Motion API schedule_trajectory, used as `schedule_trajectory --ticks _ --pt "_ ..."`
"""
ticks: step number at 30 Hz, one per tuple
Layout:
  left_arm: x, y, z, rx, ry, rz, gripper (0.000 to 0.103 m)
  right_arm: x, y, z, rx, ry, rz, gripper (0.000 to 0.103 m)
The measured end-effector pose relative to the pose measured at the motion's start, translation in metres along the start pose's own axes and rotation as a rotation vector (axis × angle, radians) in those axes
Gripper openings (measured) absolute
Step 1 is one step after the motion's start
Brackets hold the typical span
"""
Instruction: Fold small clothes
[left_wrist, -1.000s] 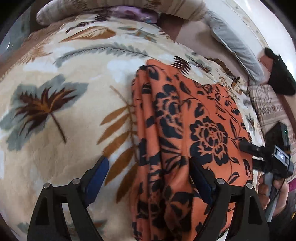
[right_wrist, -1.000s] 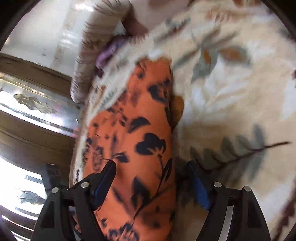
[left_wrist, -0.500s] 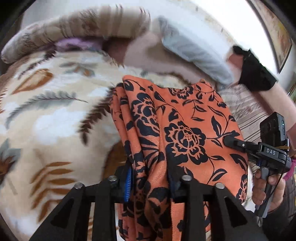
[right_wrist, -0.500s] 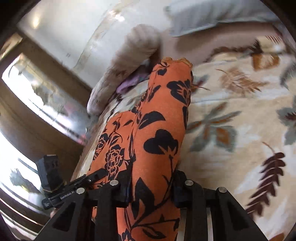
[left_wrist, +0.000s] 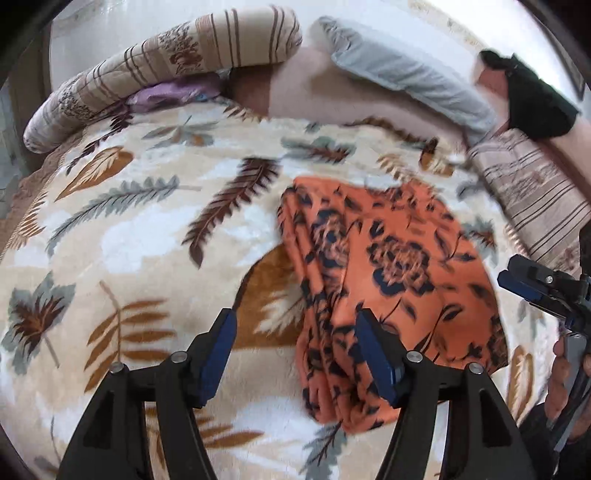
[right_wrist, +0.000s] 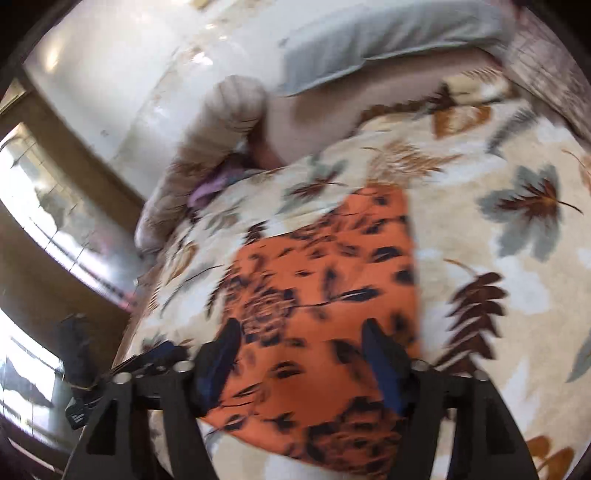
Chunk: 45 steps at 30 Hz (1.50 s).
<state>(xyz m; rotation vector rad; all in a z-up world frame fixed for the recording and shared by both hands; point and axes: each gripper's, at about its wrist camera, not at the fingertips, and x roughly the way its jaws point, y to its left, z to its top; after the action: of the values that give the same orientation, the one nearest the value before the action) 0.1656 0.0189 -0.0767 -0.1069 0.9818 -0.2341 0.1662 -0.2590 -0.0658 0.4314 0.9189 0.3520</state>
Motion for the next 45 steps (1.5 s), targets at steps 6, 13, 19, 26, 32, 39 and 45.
schedule_trajectory --ticks 6,13,19,26,32,39,45 --pt "-0.043 -0.010 -0.016 0.013 -0.050 0.043 0.081 0.007 0.006 -0.005 0.008 0.026 -0.119 0.078" --pt "-0.106 -0.034 -0.023 0.020 -0.175 0.065 0.087 -0.057 0.059 -0.027 -0.192 -0.066 -0.327 0.091" --pt "-0.161 -0.063 -0.036 0.027 -0.264 0.069 0.095 -0.109 0.075 -0.058 -0.211 -0.139 -0.369 0.094" --pt "-0.194 -0.089 -0.052 0.007 -0.324 0.069 0.103 -0.149 0.087 -0.075 -0.244 -0.203 -0.398 0.103" --pt "-0.165 -0.084 -0.054 0.004 -0.230 0.177 0.103 -0.128 0.077 -0.086 -0.236 -0.108 -0.440 0.103" --pt "-0.151 -0.068 -0.051 -0.032 -0.197 0.200 0.103 -0.110 0.080 -0.092 -0.268 -0.054 -0.459 0.103" --pt "-0.144 -0.066 -0.047 -0.023 -0.179 0.219 0.103 -0.102 0.084 -0.090 -0.278 -0.037 -0.459 0.103"
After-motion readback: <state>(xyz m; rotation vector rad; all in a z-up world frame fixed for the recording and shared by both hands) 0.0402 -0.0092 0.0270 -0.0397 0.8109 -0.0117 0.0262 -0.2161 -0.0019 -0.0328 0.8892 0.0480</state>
